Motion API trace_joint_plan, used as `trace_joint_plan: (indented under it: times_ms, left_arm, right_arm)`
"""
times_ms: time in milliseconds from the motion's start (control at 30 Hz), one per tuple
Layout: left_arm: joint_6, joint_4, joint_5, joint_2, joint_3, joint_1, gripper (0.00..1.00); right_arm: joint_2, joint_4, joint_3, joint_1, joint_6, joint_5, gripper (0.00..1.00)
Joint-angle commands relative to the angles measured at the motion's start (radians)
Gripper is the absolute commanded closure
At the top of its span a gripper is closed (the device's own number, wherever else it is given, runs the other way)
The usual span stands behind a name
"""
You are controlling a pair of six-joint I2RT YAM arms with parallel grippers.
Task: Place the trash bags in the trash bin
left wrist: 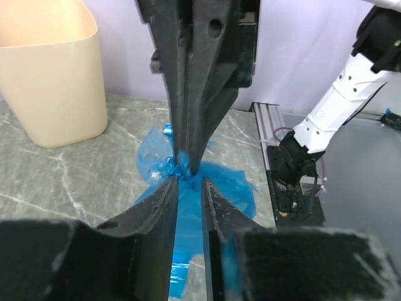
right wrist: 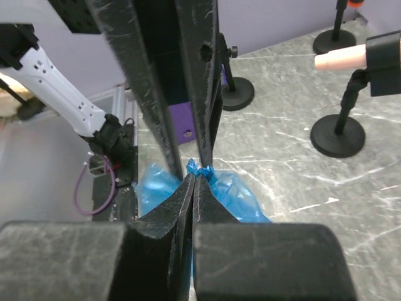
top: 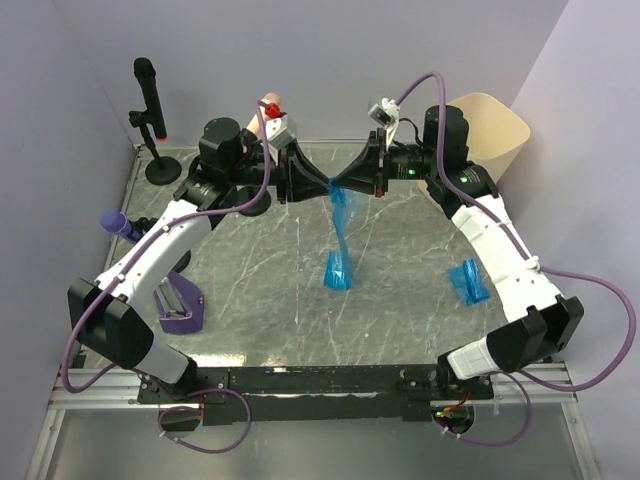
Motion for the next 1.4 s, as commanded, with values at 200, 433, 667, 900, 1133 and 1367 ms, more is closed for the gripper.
trace_joint_plan:
  times_ms: [200,433,667,900,1133,1367]
  left_arm:
    - [-0.012,0.051,0.009,0.006,0.069,-0.011,0.99]
    - [0.027,-0.006,-0.057,-0.017,0.069,0.039,0.99]
    - [0.019,-0.011,-0.05,-0.022,0.064,0.056,0.99]
    - [0.146,-0.188,0.085,-0.002,0.094,0.035,0.92]
    - [0.165,-0.166,0.14,0.038,0.139,0.024,0.94]
    - [-0.084,0.057,0.185,0.082,0.165,0.003,0.62]
  right_arm:
    - [0.026,0.063,0.04,0.031,0.028,-0.037,1.0]
    - [-0.046,-0.026,-0.017,0.025,-0.066,-0.07,1.0]
    - [-0.107,-0.072,-0.093,0.02,-0.1,-0.038,1.0]
    - [-0.095,0.051,-0.072,0.0,0.005,-0.038,1.0]
    - [-0.012,0.176,0.014,0.004,0.147,-0.06,1.0]
    - [0.034,0.204,0.038,0.02,0.176,-0.037,1.0]
